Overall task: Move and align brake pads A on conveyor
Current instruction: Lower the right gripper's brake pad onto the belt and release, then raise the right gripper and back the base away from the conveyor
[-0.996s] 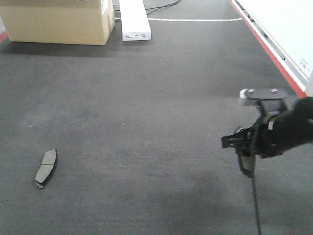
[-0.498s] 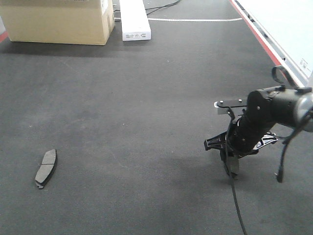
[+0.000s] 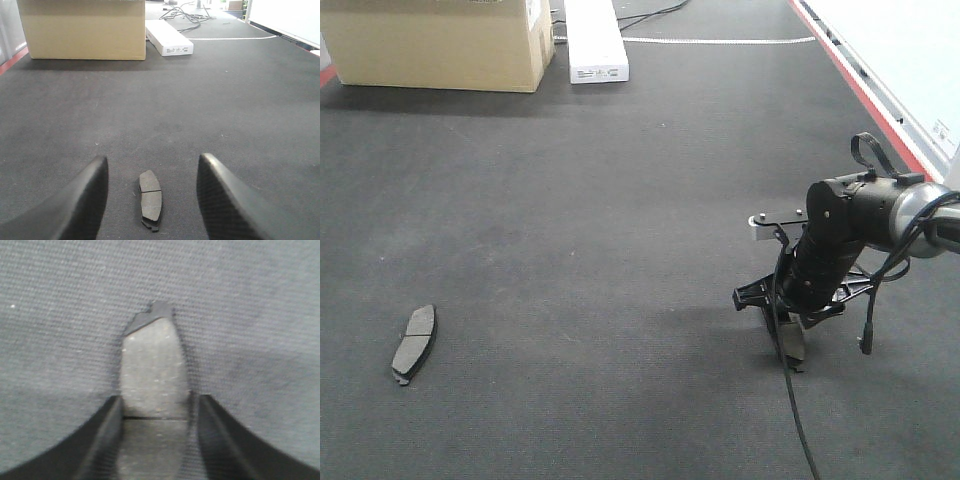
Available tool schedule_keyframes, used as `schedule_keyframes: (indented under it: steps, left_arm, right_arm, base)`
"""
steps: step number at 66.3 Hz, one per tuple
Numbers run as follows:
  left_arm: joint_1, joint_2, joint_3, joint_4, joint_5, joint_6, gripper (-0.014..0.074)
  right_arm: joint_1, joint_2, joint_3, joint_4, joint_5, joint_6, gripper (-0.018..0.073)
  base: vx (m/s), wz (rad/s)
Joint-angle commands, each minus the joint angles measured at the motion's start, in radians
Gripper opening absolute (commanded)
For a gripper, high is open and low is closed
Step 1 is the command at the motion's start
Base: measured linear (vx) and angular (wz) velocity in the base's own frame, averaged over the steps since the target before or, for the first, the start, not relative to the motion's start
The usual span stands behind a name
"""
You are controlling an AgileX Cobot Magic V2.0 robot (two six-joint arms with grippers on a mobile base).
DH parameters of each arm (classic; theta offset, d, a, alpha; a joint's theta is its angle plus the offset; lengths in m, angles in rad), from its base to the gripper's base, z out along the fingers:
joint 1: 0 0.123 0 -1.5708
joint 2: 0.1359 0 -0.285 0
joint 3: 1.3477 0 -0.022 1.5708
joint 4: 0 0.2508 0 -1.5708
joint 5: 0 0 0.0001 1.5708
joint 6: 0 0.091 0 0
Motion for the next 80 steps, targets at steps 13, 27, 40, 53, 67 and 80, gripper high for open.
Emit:
schedule_keyframes:
  steps: [13, 27, 40, 53, 67, 80]
  left_arm:
    - [-0.007, 0.010, -0.024, 0.001, -0.082, 0.002, 0.0394]
    - [-0.007, 0.010, -0.024, 0.001, -0.082, 0.002, 0.0394]
    - [-0.007, 0.010, -0.024, 0.001, -0.082, 0.002, 0.0394]
    - [-0.007, 0.010, -0.024, 0.001, -0.082, 0.002, 0.0394]
    - [-0.007, 0.010, -0.024, 0.001, -0.082, 0.002, 0.0394]
    - [-0.007, 0.010, -0.024, 0.001, -0.082, 0.002, 0.0394]
  right_arm:
    - [-0.002, -0.230, -0.029, -0.033, -0.035, 0.002, 0.0433]
    - [-0.002, -0.453, 0.061, -0.078, -0.063, -0.001, 0.0433]
    - [-0.002, -0.680, 0.229, -0.081, -0.160, 0.003, 0.0433]
    - [-0.002, -0.909, 0.414, -0.081, -0.282, 0.003, 0.0433]
    - [-0.002, -1.150, 0.614, -0.081, -0.406, 0.000, 0.0433]
    - [-0.002, -1.369, 0.774, -0.081, -0.468, 0.000, 0.0433]
  base:
    - [0.00, 0.00]
    - [0.00, 0.00]
    - [0.00, 0.00]
    - [0.00, 0.00]
    - [0.00, 0.00]
    - [0.00, 0.00]
